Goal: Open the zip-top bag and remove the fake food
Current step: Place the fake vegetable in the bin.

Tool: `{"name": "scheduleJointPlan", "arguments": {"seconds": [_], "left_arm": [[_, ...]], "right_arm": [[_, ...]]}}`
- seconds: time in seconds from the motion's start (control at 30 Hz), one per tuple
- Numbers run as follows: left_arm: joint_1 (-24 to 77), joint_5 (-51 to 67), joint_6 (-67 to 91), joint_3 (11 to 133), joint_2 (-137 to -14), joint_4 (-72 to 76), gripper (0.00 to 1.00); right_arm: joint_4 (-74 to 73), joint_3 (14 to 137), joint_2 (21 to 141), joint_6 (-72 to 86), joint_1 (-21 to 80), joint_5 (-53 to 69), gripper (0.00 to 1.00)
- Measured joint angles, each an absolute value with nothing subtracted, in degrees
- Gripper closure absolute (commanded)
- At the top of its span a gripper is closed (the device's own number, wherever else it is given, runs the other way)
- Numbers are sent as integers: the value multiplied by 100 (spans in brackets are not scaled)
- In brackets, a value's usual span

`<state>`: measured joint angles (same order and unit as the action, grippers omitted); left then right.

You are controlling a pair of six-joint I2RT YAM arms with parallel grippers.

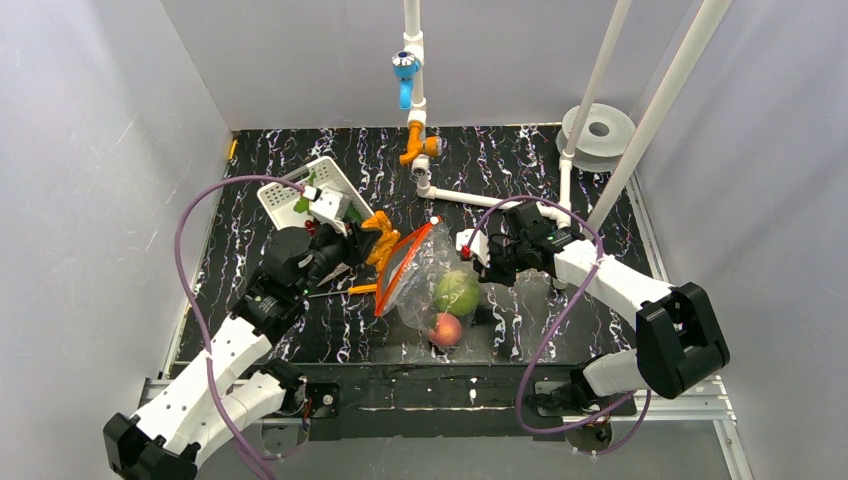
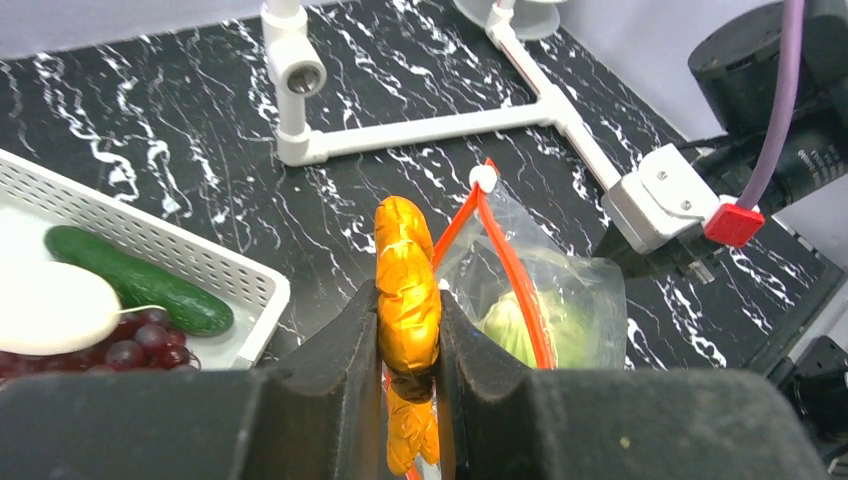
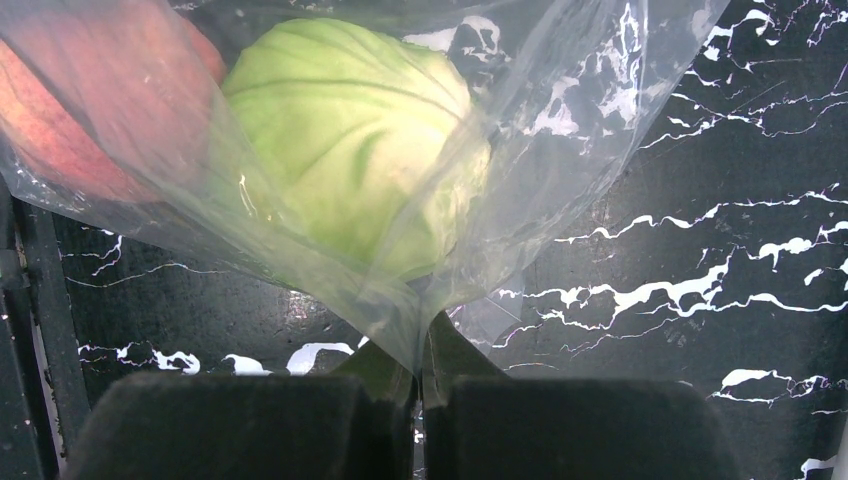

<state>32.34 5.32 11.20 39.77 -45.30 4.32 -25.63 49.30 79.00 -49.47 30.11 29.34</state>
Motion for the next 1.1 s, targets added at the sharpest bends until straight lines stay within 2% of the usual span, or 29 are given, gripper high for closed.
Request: {"name": "scheduleJointPlan", "arguments": {"seconds": [0.53, 1.1], "left_arm": [[3192, -950, 722, 3800, -3640, 495, 100], [3127, -2178, -104, 4007, -4215, 244, 100]], "right_arm": [[-2563, 4930, 7900, -4947, 3011, 2934, 95], [-2561, 4930, 7900, -4947, 3011, 2934, 95]]}}
